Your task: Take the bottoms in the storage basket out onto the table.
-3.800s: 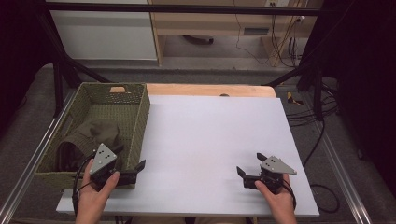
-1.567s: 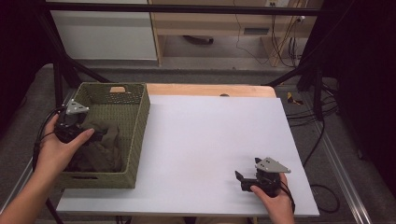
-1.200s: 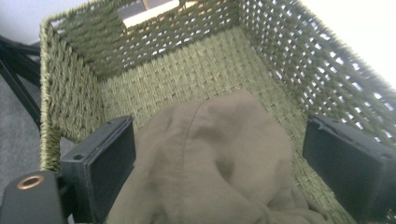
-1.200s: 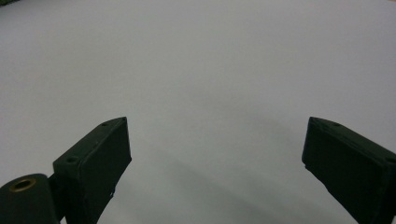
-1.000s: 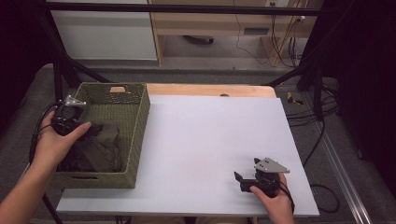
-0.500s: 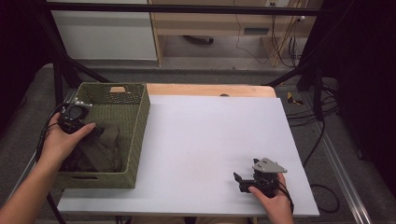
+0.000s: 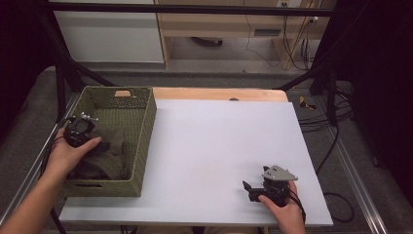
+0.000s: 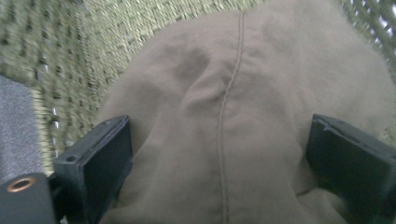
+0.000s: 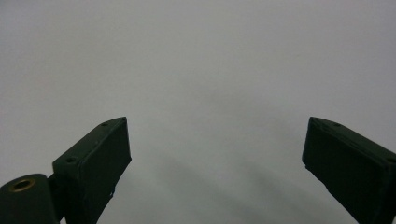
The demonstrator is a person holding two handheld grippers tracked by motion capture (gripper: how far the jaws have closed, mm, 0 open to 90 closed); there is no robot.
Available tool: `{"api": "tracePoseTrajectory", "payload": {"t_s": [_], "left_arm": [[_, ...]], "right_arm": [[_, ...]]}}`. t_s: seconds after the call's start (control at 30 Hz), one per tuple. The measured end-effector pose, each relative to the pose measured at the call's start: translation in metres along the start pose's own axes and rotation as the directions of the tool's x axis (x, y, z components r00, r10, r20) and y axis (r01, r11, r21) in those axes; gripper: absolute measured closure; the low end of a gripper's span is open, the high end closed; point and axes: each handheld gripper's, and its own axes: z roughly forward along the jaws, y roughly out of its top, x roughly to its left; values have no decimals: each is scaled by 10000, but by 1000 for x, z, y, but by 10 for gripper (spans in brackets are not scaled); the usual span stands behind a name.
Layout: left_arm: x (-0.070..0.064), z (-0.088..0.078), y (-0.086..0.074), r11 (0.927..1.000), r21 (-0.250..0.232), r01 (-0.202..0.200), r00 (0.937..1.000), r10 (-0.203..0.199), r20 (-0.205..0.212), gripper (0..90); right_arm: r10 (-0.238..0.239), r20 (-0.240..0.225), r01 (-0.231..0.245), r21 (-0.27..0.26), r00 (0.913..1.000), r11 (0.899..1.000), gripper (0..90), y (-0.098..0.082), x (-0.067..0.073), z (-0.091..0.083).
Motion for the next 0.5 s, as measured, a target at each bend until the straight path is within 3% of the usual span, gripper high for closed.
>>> {"api": "tracePoseTrajectory", "payload": {"t_s": [0.1,0.2,0.3,0.37,0.5], "left_arm": [[-3,6,-2,9999,92,-118,9999,118,-10,55],[-5,11,-3,9997,208,-154,9999,154,33,125],[-6,14,-4,9998,204,43,10000,-43,-4,295],[-6,13,-5,9999,160,15,10000,-15,6,455],[-4,13,-8,9998,158,109,9997,-112,228,651]], "right_arm": [[-21,15,21,19,10000,10000,79,0,0,1],[-46,18,46,34,10000,10000,79,0,1,1],[-78,4,78,79,10000,9999,80,0,1,1],[-116,24,115,109,9999,9999,81,0,1,2],[-95,7,95,121,10000,9999,82,-1,2,2]]}}
